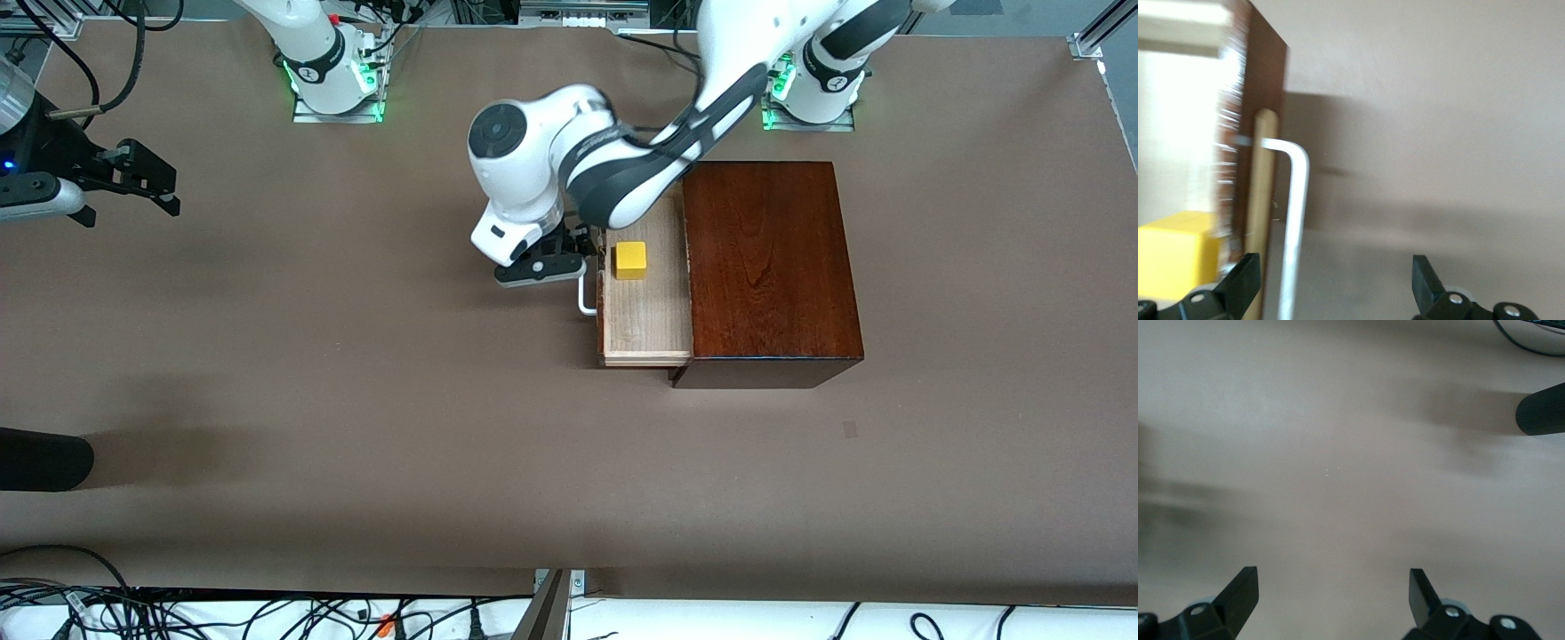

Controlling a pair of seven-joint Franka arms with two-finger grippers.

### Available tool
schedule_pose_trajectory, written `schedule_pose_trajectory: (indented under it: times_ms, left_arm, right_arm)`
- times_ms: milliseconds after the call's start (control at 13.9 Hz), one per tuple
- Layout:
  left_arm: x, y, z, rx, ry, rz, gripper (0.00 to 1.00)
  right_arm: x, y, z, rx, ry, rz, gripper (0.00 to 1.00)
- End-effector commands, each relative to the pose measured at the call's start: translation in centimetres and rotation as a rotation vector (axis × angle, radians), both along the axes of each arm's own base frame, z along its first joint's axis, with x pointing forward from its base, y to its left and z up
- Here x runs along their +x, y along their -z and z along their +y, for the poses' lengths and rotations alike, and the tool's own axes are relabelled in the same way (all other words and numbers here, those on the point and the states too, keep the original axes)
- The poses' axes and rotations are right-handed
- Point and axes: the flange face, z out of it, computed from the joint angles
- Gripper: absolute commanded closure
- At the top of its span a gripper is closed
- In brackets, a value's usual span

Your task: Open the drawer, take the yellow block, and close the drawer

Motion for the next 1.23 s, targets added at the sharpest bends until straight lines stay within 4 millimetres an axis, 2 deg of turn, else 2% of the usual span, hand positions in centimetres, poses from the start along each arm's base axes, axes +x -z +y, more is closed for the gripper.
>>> schedule_pose_trajectory:
  times_ms: [0,144,361,505,722,938,1155]
  left_arm:
    - [0.5,-8.2,3.8,-0.030,-0.041,0.009,0.00]
    - [1.7,-12.3,7.5,-0.046,-0.066,0.019,0.00]
    - [2.8,-15.1,12.2,-0.045,-0.113,0.003,0.00]
    - [3.2,-16.3,13.9,-0.049,-0.137,-0.005,0.00]
    - [5.1,-17.7,17.2,-0.056,-0.165,-0.024,0.00]
    - [7.2,-19.6,21.9,-0.078,-0.148,-0.025,0.00]
    - [8.9,-20.5,26.7,-0.088,-0.134,0.014,0.00]
  right_arm:
    - [0.0,-0.3,-0.3,-0.002,0.004,-0.005,0.00]
    - [0.0,-0.3,-0.3,-0.002,0.004,-0.004,0.00]
    - [0.0,-0.3,-0.3,-0.002,0.004,-0.004,0.00]
    - [0.0,-0.3,-0.3,-0.002,0.004,-0.004,0.00]
    - [0.0,-0.3,-0.3,-0.002,0.004,-0.004,0.00]
    - [0.0,-0.2,-0.3,-0.002,0.004,-0.002,0.00]
    - [-0.1,-0.2,-0.3,-0.003,0.004,0.004,0.00]
